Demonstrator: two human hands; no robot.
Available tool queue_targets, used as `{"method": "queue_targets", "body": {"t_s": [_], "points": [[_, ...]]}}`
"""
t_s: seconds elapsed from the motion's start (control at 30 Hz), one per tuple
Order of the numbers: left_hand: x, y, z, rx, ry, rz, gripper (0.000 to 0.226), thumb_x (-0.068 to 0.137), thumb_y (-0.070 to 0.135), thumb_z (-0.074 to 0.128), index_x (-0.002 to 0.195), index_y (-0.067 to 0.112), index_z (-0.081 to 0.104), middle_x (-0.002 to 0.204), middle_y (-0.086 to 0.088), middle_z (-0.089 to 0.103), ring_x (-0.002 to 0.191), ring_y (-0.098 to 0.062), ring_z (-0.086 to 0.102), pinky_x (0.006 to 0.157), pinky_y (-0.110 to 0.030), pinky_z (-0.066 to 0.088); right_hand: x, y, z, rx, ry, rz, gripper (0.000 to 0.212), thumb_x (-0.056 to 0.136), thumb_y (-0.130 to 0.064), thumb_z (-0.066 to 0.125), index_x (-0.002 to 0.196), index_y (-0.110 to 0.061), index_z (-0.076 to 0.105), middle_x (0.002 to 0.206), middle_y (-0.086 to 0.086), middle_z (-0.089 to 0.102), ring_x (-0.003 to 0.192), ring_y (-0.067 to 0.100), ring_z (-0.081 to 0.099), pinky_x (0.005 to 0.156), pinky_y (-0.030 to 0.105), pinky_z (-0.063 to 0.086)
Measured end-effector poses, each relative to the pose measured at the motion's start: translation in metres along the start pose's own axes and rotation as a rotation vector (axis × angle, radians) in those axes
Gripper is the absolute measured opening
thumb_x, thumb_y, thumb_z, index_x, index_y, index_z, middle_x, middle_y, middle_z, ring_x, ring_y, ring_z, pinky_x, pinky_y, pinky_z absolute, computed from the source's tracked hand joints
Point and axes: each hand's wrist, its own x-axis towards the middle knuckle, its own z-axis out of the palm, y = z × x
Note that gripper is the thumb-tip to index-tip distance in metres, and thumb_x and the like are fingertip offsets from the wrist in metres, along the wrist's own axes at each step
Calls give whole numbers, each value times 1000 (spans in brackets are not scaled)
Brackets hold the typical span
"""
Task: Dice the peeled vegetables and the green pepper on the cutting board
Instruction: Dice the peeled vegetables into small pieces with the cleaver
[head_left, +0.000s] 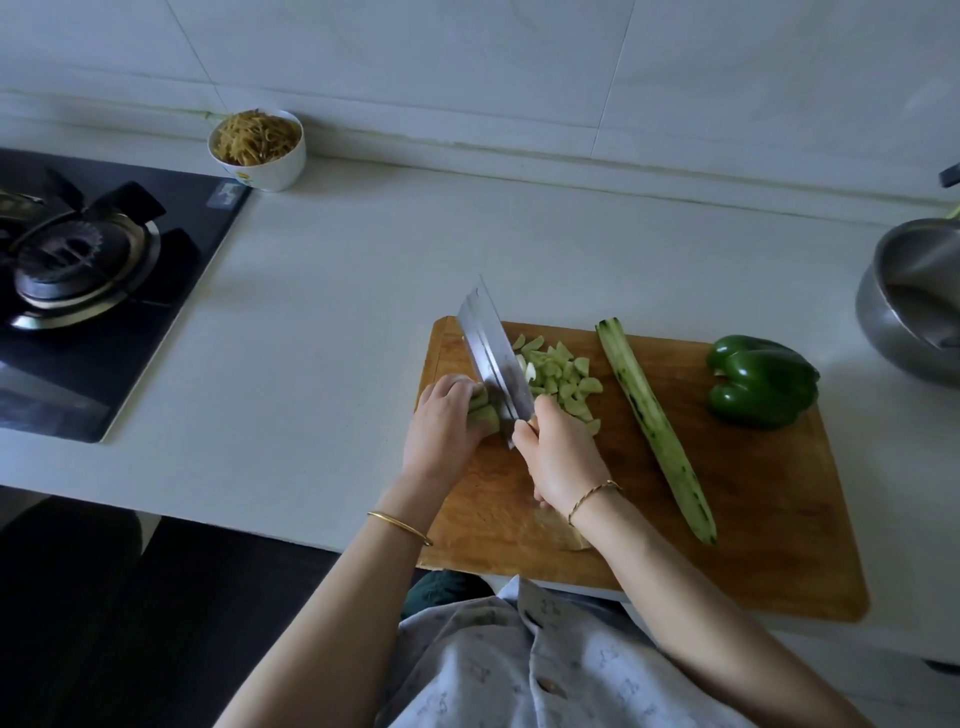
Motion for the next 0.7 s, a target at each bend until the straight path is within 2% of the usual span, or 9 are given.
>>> {"method": "queue_targets", "body": {"t_s": [0.1, 0.37, 0.5, 0.63, 0.7], "points": [[-1, -2, -3, -5, -7, -26, 38, 85, 24, 67, 121, 15, 61, 128, -1, 50, 121, -20, 41, 96, -26, 35, 0, 8, -1, 129, 17, 23, 20, 101, -24, 41, 90, -7, 42, 70, 10, 53, 43, 19, 49, 39, 28, 47], [-1, 0, -4, 9, -23, -54, 44, 83, 21, 69, 124, 12, 56, 131, -3, 48, 123, -20, 40, 97, -25, 34, -6, 7, -7, 184, 29, -30, 29, 100, -22, 42, 74, -17, 32, 65, 7, 49, 35, 17, 45, 36, 23, 41], [-2, -1, -5, 16, -15, -41, 43, 84, 18, 68, 125, 11, 55, 132, -3, 47, 124, -21, 40, 99, -26, 34, -7, 5, -5, 165, 12, -30, 23, 101, -22, 42, 80, -13, 37, 67, 7, 50, 35, 17, 46, 34, 23, 40], [-3, -1, -4, 26, -11, -32, 43, 83, 18, 69, 124, 10, 56, 131, -3, 49, 123, -21, 41, 99, -26, 34, -4, -1, -9, 113, -29, -15, 16, 101, -24, 40, 97, -10, 44, 71, 6, 53, 40, 18, 50, 37, 26, 46], [-2, -1, -3, 22, -2, -34, 41, 83, 18, 69, 121, 9, 57, 130, -4, 50, 123, -22, 42, 98, -25, 34, -2, -4, -8, 86, -51, 6, 16, 101, -25, 39, 99, -10, 45, 74, 8, 55, 42, 19, 53, 39, 29, 50]]}}
